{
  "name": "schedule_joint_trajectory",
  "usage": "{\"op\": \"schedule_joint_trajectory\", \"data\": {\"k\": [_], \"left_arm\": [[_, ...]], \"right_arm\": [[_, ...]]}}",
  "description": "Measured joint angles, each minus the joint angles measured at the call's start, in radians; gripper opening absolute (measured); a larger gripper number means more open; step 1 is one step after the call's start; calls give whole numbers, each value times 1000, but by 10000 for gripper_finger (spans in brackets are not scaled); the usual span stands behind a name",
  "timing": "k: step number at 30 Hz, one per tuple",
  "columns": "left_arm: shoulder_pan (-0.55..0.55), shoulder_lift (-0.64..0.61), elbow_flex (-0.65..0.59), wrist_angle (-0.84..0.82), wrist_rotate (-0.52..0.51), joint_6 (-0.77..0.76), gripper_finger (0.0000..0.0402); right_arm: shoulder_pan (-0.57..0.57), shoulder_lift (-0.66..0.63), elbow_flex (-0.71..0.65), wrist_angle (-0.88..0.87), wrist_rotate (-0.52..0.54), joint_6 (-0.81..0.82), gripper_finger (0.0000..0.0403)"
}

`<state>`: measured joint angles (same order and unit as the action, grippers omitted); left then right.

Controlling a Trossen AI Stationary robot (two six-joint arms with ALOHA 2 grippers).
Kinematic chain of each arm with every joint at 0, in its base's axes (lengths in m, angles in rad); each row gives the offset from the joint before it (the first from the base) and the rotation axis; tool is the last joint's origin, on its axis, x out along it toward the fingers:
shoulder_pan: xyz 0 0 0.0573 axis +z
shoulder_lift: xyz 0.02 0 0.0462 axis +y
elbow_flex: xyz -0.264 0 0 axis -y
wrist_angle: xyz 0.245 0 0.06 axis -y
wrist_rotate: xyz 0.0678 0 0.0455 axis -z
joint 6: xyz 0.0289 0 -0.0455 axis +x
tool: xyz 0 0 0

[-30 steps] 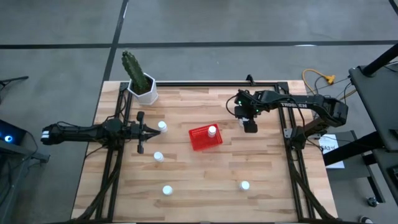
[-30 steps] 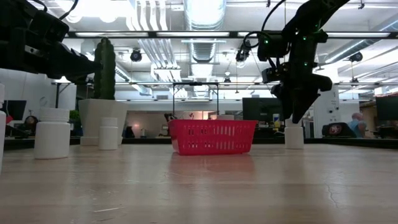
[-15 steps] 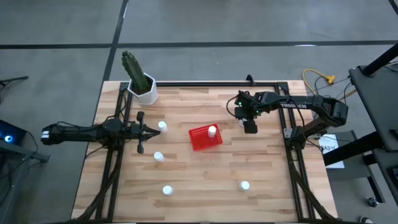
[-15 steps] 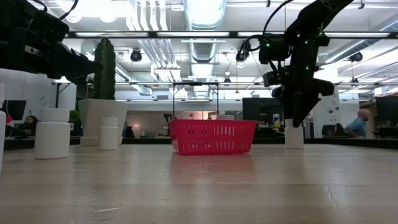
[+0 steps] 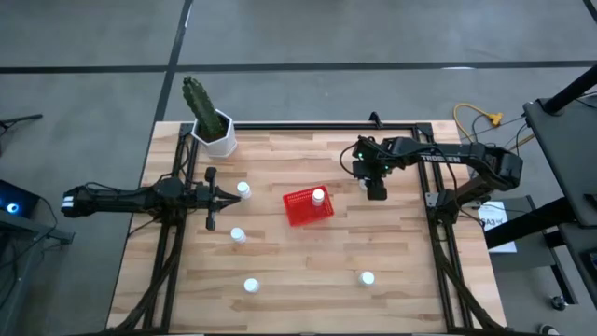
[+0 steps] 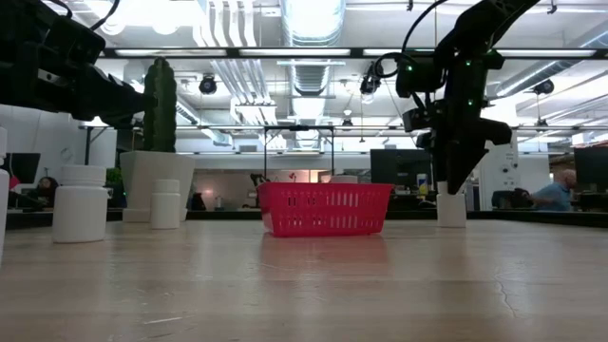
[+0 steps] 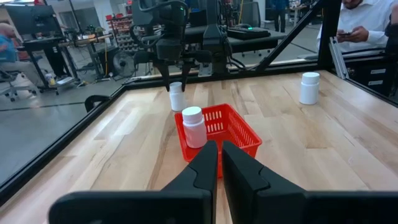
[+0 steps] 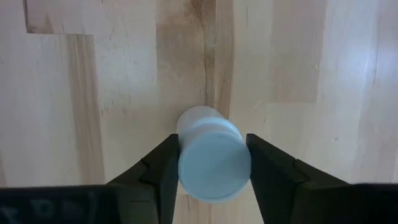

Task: Pick and place pill bottles into a basket
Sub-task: Put the white pill bottle into the red bin

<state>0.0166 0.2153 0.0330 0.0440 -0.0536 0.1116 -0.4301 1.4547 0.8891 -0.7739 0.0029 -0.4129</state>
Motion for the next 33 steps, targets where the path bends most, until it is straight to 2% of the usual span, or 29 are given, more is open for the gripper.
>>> {"op": "schedule_joint_trajectory", "data": {"k": [4,10,22,33], "left_arm": [[0,0,0,0,0,0,5],[0,0,0,0,0,0,5],[0,0,0,0,0,0,5],[0,0,0,1,0,0,5]], "right_arm": [[6,-8,48,-55,-11,37,147],[57,-8,125,-93,-85,86,147],[271,-8,302,-121,-84,152,147],[370,71,415,-130,-80,196,147]]}}
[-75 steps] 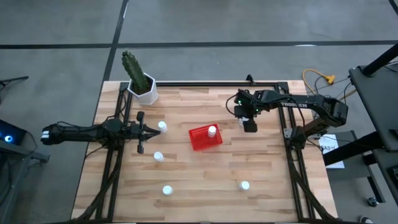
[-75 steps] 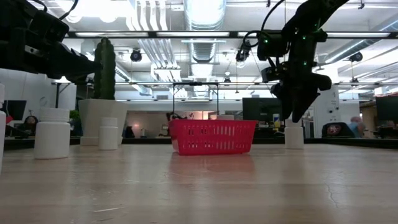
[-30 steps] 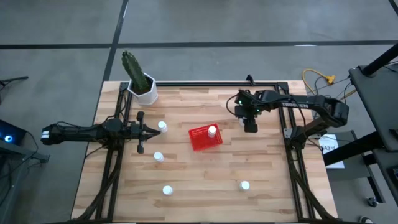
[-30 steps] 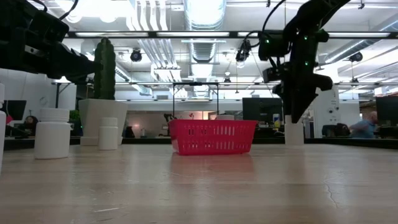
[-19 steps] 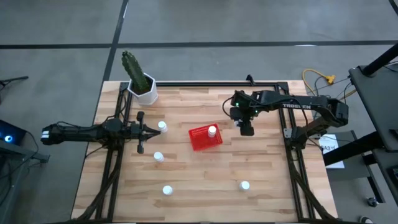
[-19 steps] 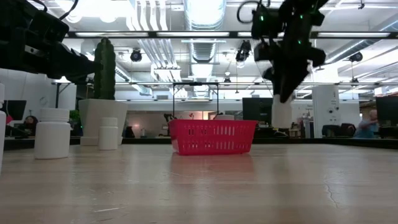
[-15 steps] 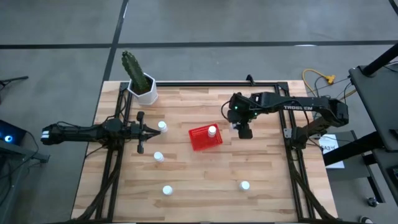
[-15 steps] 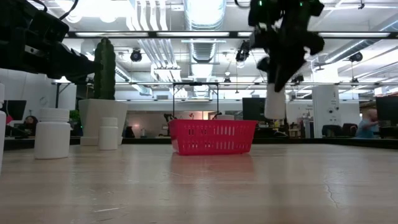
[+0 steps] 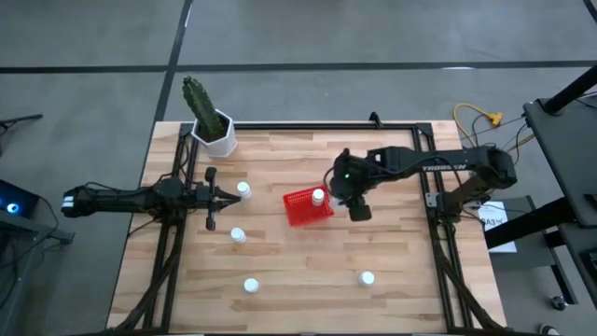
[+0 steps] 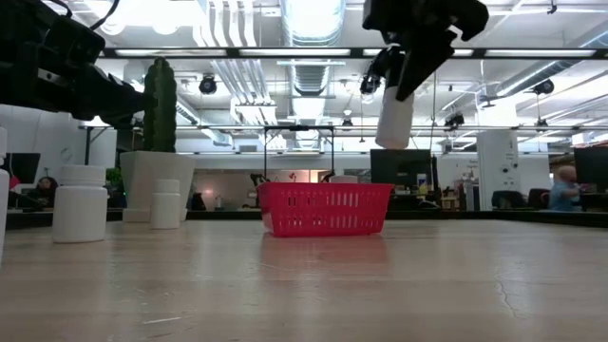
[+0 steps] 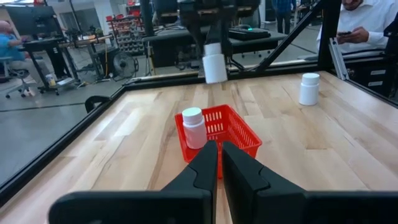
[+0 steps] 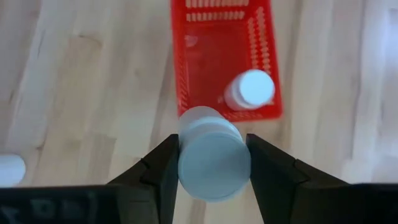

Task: Pick and place pill bottles into a basket
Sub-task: Put the white pill bottle into the red bin

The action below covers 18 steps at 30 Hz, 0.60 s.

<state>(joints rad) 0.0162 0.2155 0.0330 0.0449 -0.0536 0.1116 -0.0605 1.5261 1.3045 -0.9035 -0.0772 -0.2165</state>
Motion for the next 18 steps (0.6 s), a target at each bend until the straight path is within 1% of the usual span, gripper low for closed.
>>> {"op": "schedule_joint_trajectory", "data": {"k": [7,11,16,18], "left_arm": [[0,-1,0,0,0,0,5],[0,-1,0,0,0,0,5],[0,-1,0,0,0,0,5],[0,-1,0,-3,0,0,5]], "right_arm": [[44,129,109,-21,29,-34,147],[49,206,166,-55,32,-52,147],[50,258,196,-62,87,-80,147],[50,270,195,-65,87,-81,147]]}}
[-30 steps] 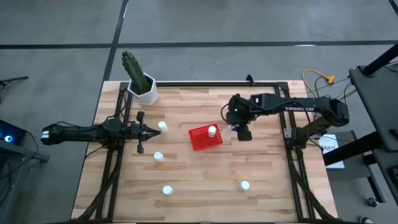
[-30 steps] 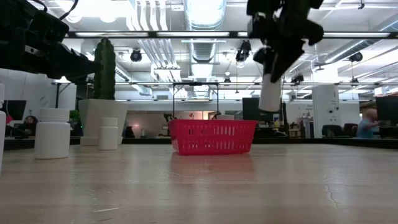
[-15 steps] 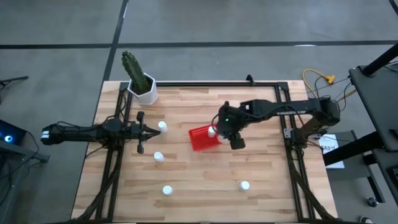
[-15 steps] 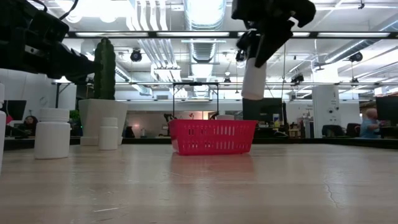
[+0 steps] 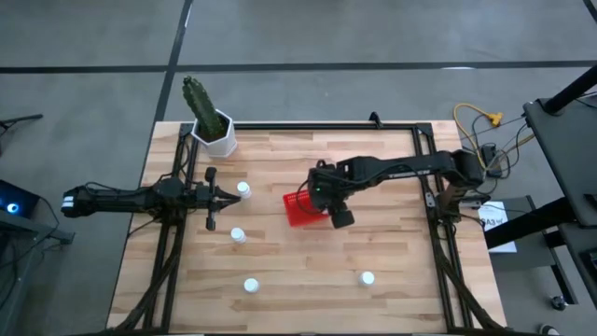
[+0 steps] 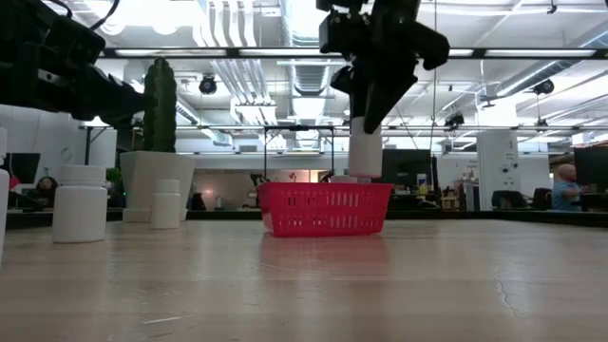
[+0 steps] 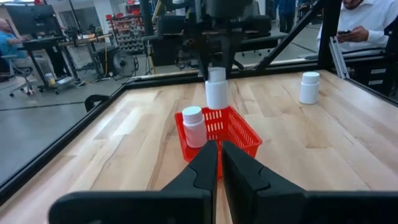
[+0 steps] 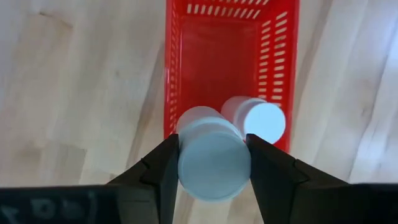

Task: Pick and place pill bottles into a basket
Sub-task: Put the white pill bottle into the red bin

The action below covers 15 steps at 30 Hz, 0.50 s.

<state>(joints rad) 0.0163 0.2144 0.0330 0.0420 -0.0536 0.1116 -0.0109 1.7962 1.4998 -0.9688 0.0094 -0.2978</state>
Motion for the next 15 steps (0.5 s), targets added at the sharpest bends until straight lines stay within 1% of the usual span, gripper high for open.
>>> {"op": "schedule_joint_trajectory", "data": {"k": [15], "left_arm": [[0,1,0,2,0,0,5]], "right_arm": [[0,6,-38,52,-5,-1,147]]}}
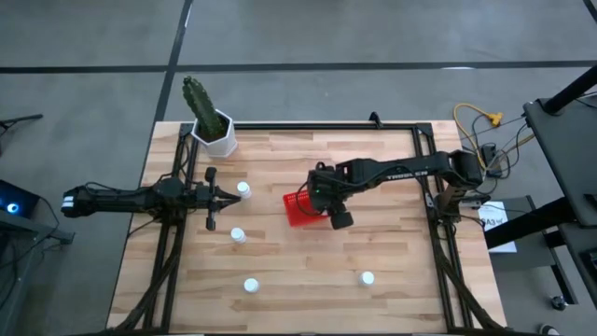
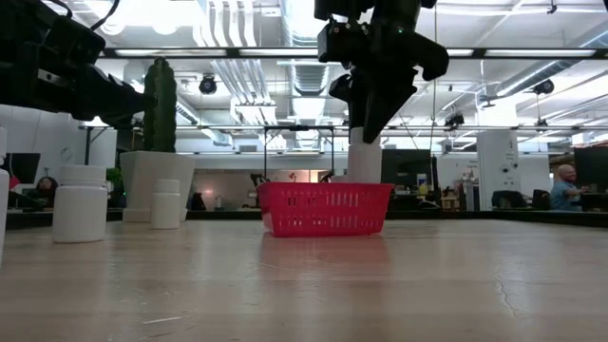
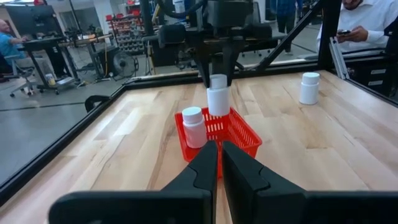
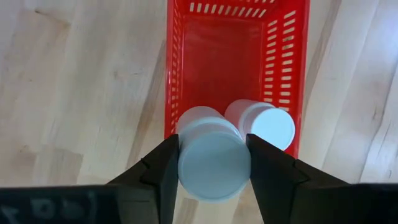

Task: Pick and place pill bottles into a basket
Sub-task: Put the white pill bottle into the red bin

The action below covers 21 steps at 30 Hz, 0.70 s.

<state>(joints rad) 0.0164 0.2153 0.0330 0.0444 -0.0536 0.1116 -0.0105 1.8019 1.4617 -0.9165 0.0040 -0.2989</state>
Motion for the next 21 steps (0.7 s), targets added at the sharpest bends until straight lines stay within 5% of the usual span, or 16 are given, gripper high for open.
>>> {"op": "schedule_joint_trajectory", "data": {"k": [21], "left_arm": [[0,0,0,-1,0,0,5]], "right_arm": [[0,63,-24,55,-1,-22,147]]}}
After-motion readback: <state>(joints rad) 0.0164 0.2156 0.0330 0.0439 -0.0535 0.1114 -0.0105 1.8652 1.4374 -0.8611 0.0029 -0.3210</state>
